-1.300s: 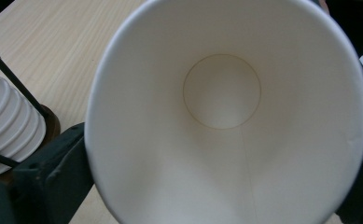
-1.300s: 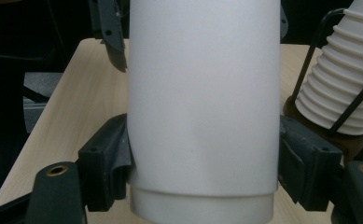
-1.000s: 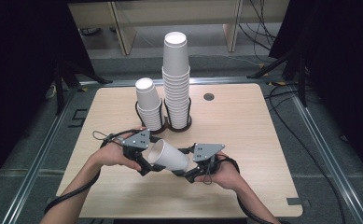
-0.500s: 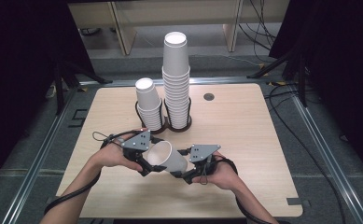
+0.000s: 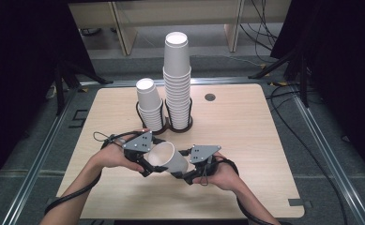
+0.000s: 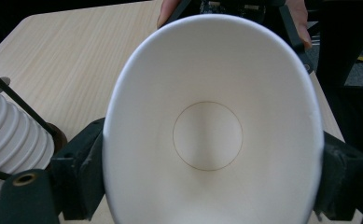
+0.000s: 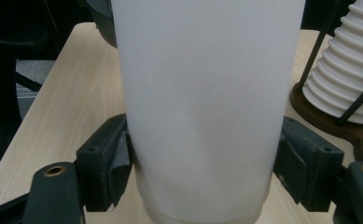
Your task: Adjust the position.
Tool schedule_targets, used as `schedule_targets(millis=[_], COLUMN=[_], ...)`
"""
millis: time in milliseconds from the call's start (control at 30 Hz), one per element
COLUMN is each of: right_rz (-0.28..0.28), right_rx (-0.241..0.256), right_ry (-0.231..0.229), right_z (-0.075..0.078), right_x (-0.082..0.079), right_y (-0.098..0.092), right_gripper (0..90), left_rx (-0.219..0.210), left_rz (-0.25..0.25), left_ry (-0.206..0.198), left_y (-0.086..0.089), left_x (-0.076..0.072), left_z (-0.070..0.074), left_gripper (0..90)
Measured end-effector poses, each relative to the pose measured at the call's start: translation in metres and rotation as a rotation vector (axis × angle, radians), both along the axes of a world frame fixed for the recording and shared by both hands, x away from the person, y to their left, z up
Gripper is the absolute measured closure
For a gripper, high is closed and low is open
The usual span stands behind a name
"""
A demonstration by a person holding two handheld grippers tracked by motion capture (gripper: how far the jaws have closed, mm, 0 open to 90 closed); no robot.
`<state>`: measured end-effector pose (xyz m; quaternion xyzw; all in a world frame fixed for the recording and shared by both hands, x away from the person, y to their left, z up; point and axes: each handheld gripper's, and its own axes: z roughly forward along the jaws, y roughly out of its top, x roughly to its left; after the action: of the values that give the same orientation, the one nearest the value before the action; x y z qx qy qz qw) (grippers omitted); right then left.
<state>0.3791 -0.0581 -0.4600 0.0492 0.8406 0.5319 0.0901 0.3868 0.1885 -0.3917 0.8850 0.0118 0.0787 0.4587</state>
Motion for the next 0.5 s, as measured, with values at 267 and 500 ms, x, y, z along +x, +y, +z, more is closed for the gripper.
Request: schedule_targets(millis=[267,500], right_rz=[-0.017,-0.046], right_rx=[0.007,0.007], right_ry=[0.023,0.046], right_z=[0.0017,0.0014], right_x=[0.0001,0.0006], right_y=[-0.0006,-0.0020], right_gripper=[23.4,18.3], left_rx=[0.023,0.077], left_rz=[-0.003,0.021], left_ry=[-0.021,-0.055], left_y=[-0.0010,0.0000], left_x=[-0.0003,0.0004], left_z=[0.0019,0.0049], left_gripper=[15.1,15.1])
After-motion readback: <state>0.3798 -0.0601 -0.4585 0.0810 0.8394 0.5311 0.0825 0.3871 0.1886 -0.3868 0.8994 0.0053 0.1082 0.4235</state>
